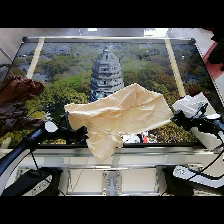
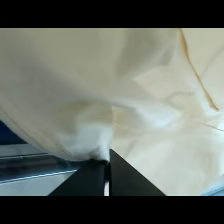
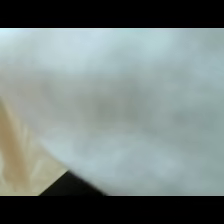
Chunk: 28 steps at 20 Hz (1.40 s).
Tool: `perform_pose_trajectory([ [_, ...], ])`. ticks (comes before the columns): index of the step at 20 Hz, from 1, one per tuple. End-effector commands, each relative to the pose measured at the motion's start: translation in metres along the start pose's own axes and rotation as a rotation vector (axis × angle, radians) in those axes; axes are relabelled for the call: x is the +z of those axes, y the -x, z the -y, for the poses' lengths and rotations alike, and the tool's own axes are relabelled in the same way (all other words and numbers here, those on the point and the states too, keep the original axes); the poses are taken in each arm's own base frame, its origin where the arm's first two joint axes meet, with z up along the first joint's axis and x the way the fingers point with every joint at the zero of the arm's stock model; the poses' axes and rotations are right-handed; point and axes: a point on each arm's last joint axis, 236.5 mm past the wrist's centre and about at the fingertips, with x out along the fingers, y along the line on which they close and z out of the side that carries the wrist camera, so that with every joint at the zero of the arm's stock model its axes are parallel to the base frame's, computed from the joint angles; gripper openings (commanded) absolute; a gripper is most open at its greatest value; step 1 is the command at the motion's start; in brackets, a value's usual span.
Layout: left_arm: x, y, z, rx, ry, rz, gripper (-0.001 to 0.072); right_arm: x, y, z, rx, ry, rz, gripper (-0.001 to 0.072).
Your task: Fold the shirts.
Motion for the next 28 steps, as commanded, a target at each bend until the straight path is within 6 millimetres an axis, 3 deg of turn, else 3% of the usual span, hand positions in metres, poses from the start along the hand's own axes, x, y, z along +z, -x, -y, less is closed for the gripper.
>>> perform_pose_trajectory([
  [1, 0.028, 0.019, 0.030, -0.044, -0.131, 0.090, 0.0010, 0.009, 0.013, -0.040, 0.134, 0.060, 0.014, 0.0027],
  [3, 0.063, 0.065, 0.077, -0.082, -0.291, 0.235, 0.0010, 0.019, 0.048, -0.078, 0.204, 0.165, 0.043, 0.0027],
  [5, 0.084, 0.130, 0.119, -0.083, -0.459, 0.399, 0.0010, 0.026, 0.105, -0.118, 0.230, 0.321, 0.122, 0.0027],
  [8, 0.092, 0.266, 0.180, -0.106, -0.622, 0.763, 0.0010, 0.016, 0.224, -0.186, 0.221, 0.584, 0.383, 0.0026],
  [11, 0.064, 0.415, 0.212, -0.102, -0.716, 1.154, 0.0009, -0.019, 0.351, -0.236, 0.154, 0.757, 0.748, 0.0024],
  [13, 0.039, 0.493, 0.220, -0.065, -0.760, 1.350, 0.0008, -0.046, 0.420, -0.254, 0.092, 0.816, 0.943, 0.0022],
  [15, 0.017, 0.550, 0.226, -0.027, -0.803, 1.502, 0.0008, -0.068, 0.472, -0.272, 0.076, 0.858, 1.085, 0.0022],
  [17, -0.002, 0.587, 0.232, -0.027, -0.834, 1.613, 0.0008, -0.077, 0.513, -0.297, 0.125, 0.892, 1.215, 0.0022],
  [19, -0.008, 0.599, 0.238, -0.031, -0.858, 1.657, 0.0008, -0.073, 0.541, -0.324, 0.231, 0.895, 1.301, 0.0022],
  [20, -0.003, 0.593, 0.239, -0.029, -0.857, 1.631, 0.0008, -0.068, 0.542, -0.340, 0.315, 0.904, 1.286, 0.0022],
  [22, 0.032, 0.553, 0.234, 0.044, -0.836, 1.479, 0.0008, -0.056, 0.515, -0.372, 0.538, 0.942, 1.128, 0.0022],
  [24, 0.082, 0.486, 0.221, 0.159, -0.802, 1.240, 0.0008, -0.022, 0.463, -0.380, 0.669, 0.904, 0.889, 0.0022],
  [25, 0.107, 0.451, 0.212, 0.220, -0.790, 1.123, 0.0008, 0.003, 0.425, -0.377, 0.664, 0.867, 0.784, 0.0023],
  [26, 0.134, 0.417, 0.201, 0.293, -0.775, 1.014, 0.0008, 0.024, 0.383, -0.373, 0.638, 0.839, 0.689, 0.0022],
  [28, 0.187, 0.355, 0.177, 0.418, -0.741, 0.849, 0.0008, 0.051, 0.266, -0.356, 0.506, 0.816, 0.462, 0.0022],
])
